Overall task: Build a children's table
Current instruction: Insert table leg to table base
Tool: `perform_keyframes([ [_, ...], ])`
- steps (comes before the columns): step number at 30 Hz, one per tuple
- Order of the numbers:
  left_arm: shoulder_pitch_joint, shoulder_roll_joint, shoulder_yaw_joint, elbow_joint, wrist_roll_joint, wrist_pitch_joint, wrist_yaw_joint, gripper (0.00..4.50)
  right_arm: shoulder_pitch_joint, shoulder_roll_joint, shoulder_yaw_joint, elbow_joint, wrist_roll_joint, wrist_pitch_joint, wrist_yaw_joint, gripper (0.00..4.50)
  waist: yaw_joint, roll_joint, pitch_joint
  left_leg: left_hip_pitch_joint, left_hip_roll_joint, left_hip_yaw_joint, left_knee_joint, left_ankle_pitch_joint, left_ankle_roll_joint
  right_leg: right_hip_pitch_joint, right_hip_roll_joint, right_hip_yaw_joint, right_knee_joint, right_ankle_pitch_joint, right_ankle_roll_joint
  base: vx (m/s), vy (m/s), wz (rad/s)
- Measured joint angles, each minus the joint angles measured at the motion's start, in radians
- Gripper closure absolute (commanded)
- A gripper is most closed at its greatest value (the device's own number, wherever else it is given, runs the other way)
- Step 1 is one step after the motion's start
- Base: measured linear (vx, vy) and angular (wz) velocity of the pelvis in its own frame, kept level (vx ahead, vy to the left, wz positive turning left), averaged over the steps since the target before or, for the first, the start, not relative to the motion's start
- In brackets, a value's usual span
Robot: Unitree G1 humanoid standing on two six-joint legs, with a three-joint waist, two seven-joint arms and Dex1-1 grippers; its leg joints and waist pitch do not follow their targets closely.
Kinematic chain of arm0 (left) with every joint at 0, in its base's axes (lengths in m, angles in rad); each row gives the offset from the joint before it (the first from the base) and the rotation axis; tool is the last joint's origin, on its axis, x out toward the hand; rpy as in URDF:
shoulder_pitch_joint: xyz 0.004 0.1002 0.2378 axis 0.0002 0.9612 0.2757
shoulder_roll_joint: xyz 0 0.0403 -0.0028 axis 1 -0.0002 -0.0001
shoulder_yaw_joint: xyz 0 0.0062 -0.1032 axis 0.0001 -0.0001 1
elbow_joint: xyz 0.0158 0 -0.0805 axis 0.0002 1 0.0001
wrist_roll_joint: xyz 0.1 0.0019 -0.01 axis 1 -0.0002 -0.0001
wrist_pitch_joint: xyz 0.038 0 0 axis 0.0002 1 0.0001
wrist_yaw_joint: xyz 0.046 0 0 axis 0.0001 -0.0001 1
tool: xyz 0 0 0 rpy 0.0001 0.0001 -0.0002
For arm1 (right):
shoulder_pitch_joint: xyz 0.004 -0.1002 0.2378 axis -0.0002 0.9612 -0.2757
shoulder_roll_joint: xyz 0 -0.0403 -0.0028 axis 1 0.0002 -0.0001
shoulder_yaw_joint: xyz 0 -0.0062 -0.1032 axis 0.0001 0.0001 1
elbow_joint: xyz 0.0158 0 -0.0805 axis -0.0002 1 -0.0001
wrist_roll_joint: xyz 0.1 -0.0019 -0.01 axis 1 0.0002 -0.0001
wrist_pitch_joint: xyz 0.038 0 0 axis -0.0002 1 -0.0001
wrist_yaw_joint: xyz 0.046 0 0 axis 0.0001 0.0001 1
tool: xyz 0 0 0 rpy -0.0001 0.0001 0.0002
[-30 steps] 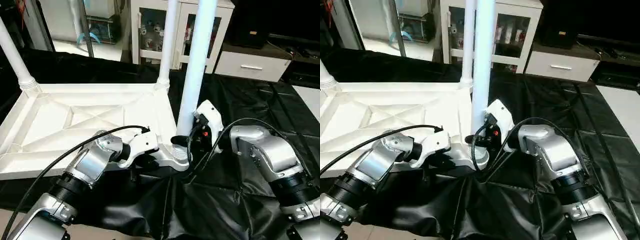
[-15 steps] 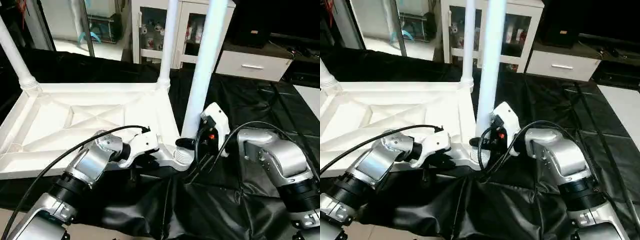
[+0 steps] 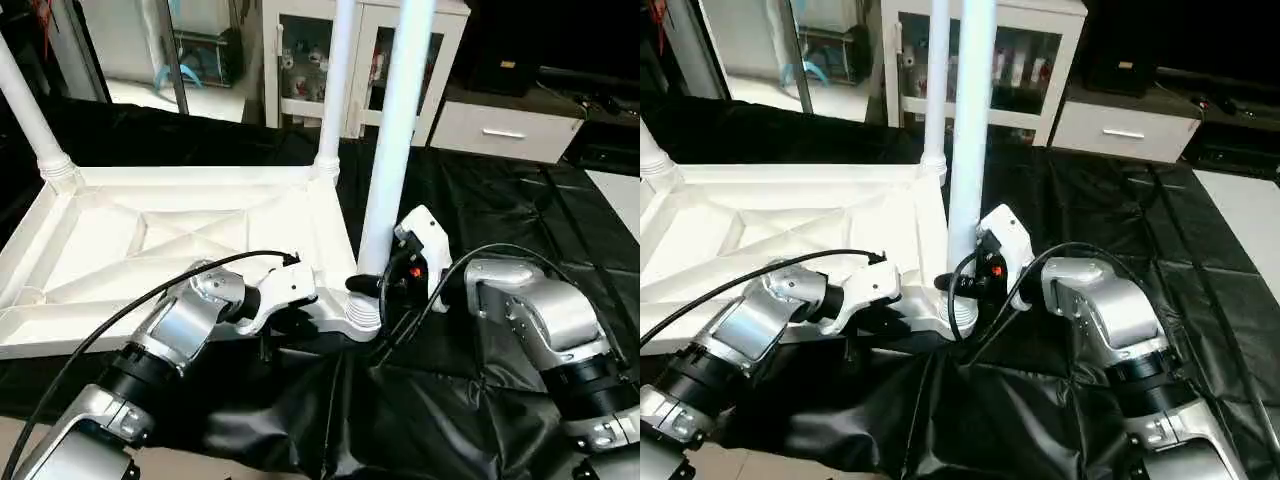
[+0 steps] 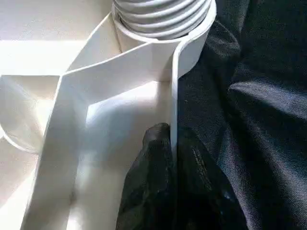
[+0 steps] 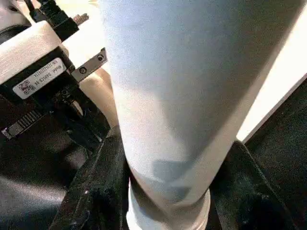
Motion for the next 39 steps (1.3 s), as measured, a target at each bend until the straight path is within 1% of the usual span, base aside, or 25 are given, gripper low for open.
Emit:
perform_keyframes([
  [7, 0.000, 0.001, 0.001, 0.001, 0.000, 0.000, 0.001, 4.50, 0.008, 0.009, -0.007, 0.015, -0.001, -0.026, -0.001, 2.62, 0.000, -0.001, 0.000, 0.001, 0.000, 0.000, 0.000, 0.000, 0.000, 0.000, 0.000, 0.000, 0.000, 0.000, 0.000, 0.000, 0.000, 0.00],
  [11, 0.000, 0.002, 0.000, 0.001, 0.000, -0.001, 0.001, 4.50, 0.060, 0.022, -0.046, 0.008, 0.014, -0.067, -0.008, 2.62, 0.001, 0.000, 0.000, 0.001, 0.000, 0.000, 0.000, 0.000, 0.000, 0.000, 0.000, 0.000, -0.001, 0.000, 0.000, 0.000, 0.000, 0.00],
  [15, 0.000, 0.001, -0.001, 0.002, 0.003, -0.003, 0.001, 4.50, 0.102, 0.041, -0.088, -0.003, 0.038, -0.081, -0.031, 2.62, 0.004, 0.001, -0.001, 0.001, 0.000, 0.000, -0.001, 0.000, 0.000, 0.001, 0.000, 0.000, -0.002, 0.000, 0.000, 0.000, 0.000, 0.00],
  [17, -0.001, 0.000, -0.002, 0.003, 0.003, -0.005, 0.000, 4.50, 0.136, 0.046, -0.111, -0.022, 0.052, -0.089, -0.041, 2.62, 0.004, 0.001, -0.001, 0.001, -0.001, 0.000, -0.003, 0.000, 0.000, 0.001, 0.000, 0.000, -0.003, 0.000, 0.000, 0.000, 0.000, 0.00],
  [20, -0.002, -0.004, -0.002, 0.008, 0.002, -0.007, -0.002, 4.50, 0.165, 0.050, -0.127, -0.039, 0.058, -0.104, -0.048, 2.63, 0.004, 0.004, -0.002, 0.001, -0.001, 0.000, -0.004, 0.000, 0.000, 0.001, 0.000, 0.000, -0.004, 0.000, 0.000, 0.000, 0.000, 0.00],
  [24, -0.004, -0.007, -0.004, 0.012, 0.002, -0.012, -0.003, 4.50, 0.202, 0.056, -0.138, -0.077, 0.063, -0.113, -0.073, 2.63, 0.006, 0.005, -0.002, 0.001, -0.001, 0.000, -0.005, 0.000, 0.000, 0.001, 0.000, 0.000, -0.005, 0.000, 0.001, 0.000, 0.000, 0.00],
  [29, -0.006, -0.010, -0.008, 0.014, -0.001, -0.015, -0.011, 4.50, 0.288, 0.065, -0.155, -0.152, 0.067, -0.145, -0.112, 2.63, 0.012, 0.009, -0.004, 0.002, -0.001, 0.000, -0.011, 0.000, 0.000, 0.002, 0.000, -0.001, -0.011, -0.001, 0.001, 0.000, 0.000, 0.00],
  [35, -0.007, -0.014, -0.010, 0.021, -0.003, -0.022, -0.012, 4.50, 0.331, 0.080, -0.161, -0.195, 0.066, -0.154, -0.149, 2.63, 0.017, 0.012, -0.005, 0.002, -0.002, 0.000, -0.013, 0.000, 0.000, 0.002, 0.000, -0.001, -0.012, -0.001, 0.001, 0.000, 0.000, 0.00],
  [39, -0.008, -0.017, -0.012, 0.023, -0.004, -0.023, -0.017, 4.50, 0.340, 0.067, -0.143, -0.222, 0.050, -0.153, -0.153, 2.63, 0.020, 0.014, -0.005, 0.003, -0.002, 0.000, -0.016, 0.000, 0.000, 0.004, 0.000, -0.001, -0.015, -0.001, 0.001, 0.000, 0.000, 0.00],
])
